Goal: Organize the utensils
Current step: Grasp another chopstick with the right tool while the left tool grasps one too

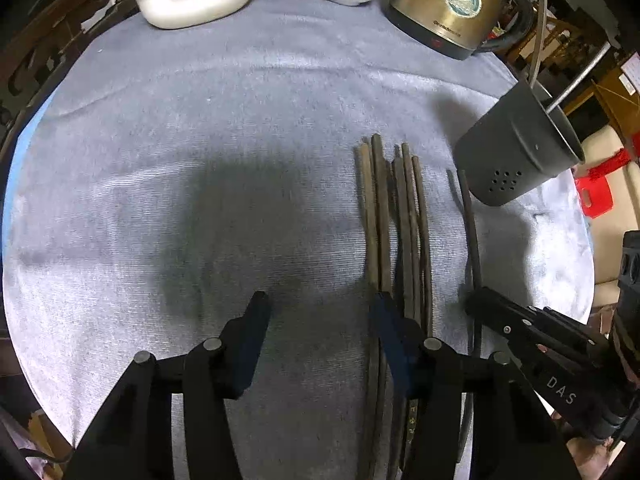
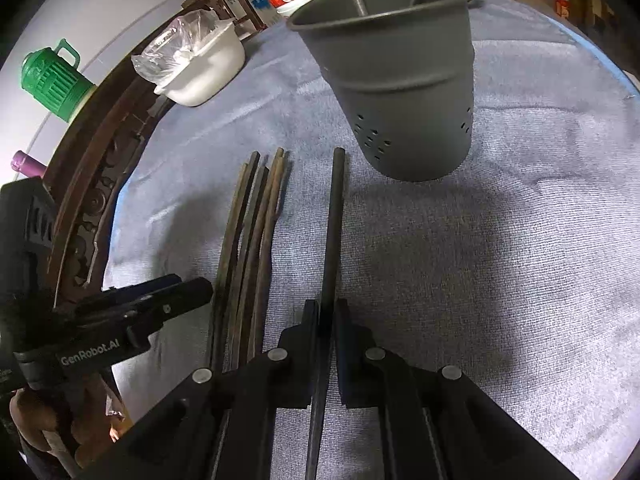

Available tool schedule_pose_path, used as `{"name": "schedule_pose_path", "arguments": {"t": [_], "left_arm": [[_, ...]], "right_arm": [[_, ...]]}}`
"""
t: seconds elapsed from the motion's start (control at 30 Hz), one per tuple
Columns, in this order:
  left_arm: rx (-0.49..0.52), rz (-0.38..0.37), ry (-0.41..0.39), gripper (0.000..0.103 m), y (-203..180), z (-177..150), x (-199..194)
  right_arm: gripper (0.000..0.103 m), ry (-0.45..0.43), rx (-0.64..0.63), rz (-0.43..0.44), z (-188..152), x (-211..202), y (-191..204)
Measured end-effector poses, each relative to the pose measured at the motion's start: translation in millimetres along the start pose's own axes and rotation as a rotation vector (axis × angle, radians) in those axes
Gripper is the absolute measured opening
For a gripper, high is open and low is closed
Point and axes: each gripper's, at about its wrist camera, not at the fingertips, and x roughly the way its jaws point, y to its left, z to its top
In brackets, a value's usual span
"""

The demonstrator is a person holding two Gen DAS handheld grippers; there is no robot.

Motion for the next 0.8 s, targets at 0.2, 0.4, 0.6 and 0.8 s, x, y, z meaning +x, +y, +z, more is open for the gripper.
{"name": "schedule_pose_path", "arguments": {"t": [0.2,0.4,0.6,0.8], "left_arm": [[0.022,0.033,-0.004,0.056,-7,3,4],[0.041,0.083,0.004,0.041,0,3,5],[0.03,0.031,0.048,0.011,8,8,8],[0.107,0.034,0.126,0.008,9,25,17]], "right_arm": [[0.01,0.0,0.002,0.004,2,1,1],[0.01,0.001,0.0,0.0,3,2,3],[0.009,0.014,-0.014,-0.016,6,3,7],[0.011,0.088,-0.075,-0.069,17,11,20]]}}
